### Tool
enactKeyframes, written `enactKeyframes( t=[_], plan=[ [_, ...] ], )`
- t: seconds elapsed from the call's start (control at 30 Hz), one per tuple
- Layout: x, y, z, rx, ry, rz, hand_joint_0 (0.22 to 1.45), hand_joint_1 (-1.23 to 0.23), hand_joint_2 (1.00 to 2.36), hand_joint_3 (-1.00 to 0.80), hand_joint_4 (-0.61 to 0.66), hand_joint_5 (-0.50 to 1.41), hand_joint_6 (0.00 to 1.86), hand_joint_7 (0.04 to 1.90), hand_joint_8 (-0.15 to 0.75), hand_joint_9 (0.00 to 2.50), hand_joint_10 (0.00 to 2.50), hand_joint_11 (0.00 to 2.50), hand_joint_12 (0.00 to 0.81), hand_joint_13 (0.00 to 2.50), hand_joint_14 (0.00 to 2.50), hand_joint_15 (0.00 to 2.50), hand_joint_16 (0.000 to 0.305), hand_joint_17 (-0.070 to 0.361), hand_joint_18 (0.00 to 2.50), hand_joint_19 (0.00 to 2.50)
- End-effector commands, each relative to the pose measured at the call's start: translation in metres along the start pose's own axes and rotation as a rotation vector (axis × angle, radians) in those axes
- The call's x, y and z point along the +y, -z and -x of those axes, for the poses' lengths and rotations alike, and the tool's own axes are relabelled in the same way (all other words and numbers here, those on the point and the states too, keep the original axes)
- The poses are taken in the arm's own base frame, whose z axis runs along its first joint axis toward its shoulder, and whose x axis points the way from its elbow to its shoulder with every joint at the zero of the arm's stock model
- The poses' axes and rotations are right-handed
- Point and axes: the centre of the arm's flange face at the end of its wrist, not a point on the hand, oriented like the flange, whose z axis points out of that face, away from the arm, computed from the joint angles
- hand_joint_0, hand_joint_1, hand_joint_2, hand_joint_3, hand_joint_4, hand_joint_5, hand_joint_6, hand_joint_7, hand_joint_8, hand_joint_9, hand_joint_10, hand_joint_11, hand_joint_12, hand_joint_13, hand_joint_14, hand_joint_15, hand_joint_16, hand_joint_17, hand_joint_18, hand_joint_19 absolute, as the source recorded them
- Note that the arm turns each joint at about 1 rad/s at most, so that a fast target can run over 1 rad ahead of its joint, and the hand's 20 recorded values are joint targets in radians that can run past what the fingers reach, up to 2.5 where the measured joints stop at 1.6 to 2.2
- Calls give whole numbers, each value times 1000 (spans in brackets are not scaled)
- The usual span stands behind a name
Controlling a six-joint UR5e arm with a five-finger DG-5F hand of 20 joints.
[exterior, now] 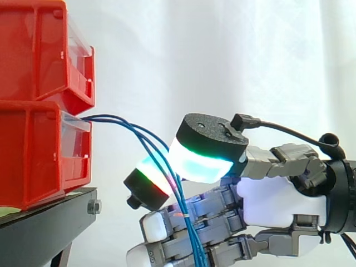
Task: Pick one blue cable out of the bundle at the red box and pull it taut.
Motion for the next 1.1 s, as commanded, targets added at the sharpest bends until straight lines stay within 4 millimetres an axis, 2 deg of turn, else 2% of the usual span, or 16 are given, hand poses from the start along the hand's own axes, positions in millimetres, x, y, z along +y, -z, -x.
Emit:
enactKeyframes(
  t=[0.0,0.43,0.67,1.07],
  plan=[
    [0,0,0,2,0,0,650,-855,1021,-136,-26,-178,950,1182,300,850,12,683,366,717,10,318,44,99,642,308],
    [0,0,0,0,-2,3,651,-856,1021,-54,-148,-155,936,1240,287,897,12,657,373,737,10,310,45,102,667,314],
    [0,0,-1,3,-24,2,706,-864,1020,20,-163,-153,942,1399,285,922,12,650,366,749,10,318,43,98,680,332],
    [0,0,0,3,-93,-2,781,-892,1022,-165,-122,-213,973,1126,261,784,12,637,359,721,9,295,42,95,659,288]
  ],
)
